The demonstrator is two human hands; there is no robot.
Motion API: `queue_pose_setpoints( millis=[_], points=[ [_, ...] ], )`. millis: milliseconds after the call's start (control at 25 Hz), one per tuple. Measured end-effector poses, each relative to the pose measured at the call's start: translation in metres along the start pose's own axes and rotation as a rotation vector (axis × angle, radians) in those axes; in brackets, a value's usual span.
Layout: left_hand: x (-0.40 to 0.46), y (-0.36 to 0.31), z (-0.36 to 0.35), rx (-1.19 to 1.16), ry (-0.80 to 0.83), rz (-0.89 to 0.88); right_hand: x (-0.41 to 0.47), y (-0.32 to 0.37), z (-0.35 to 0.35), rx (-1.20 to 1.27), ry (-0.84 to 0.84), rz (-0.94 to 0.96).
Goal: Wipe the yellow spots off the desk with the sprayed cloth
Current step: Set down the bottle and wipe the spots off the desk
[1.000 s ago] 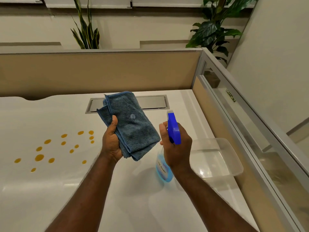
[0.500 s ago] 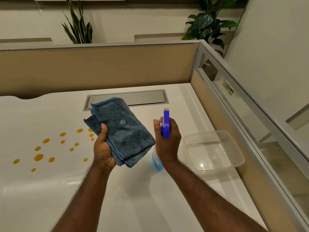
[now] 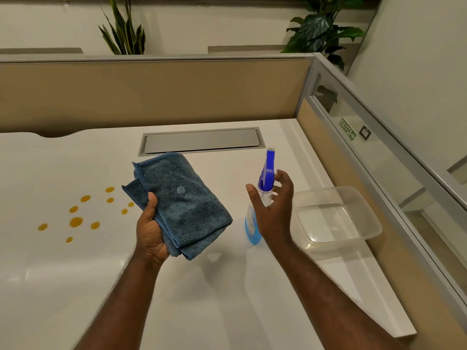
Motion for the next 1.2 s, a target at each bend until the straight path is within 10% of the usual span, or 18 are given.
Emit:
queue_pose_setpoints(
  millis=[160,320,560,720,960,1200],
  points=[
    [-0.024,0.007,0.004,-0.013,0.059,0.039,-0.052,0.001,0.034,-0.118,-0.193,0.077],
    [-0.069,0.018,0.005,-0.03,0.154,0.057,-0.113,0.005,0.04,0.061,-0.001,0.03],
    [-0.134,0.058,0.014,-0.011,0.279,0.216,-0.171,0.009,0.005,0.804,0.506,-1.004],
    [-0.154,0.073,0.033,0.025,0.21,0.287,-0.197,0.018,0.002,0.967,0.582,-1.188],
    [-0.158,0.049,0.065,0.517,0.059,0.081,-0.208,0.009,-0.016,0.819,0.395,-1.142],
    [-0.138,-0.01,0.164,1.018,-0.256,-0.161,-0.173,0.019,-0.052,0.42,0.119,-0.523]
  ],
)
Point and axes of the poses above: each hand's wrist, its own x-axis towards the middle knuckle, its own z-axis out of the back of the hand, y = z × x, the point moved 5 cm from there along x, towards the middle knuckle, and after that the axes turned 13 degrees about x, right-handed, at the moved point
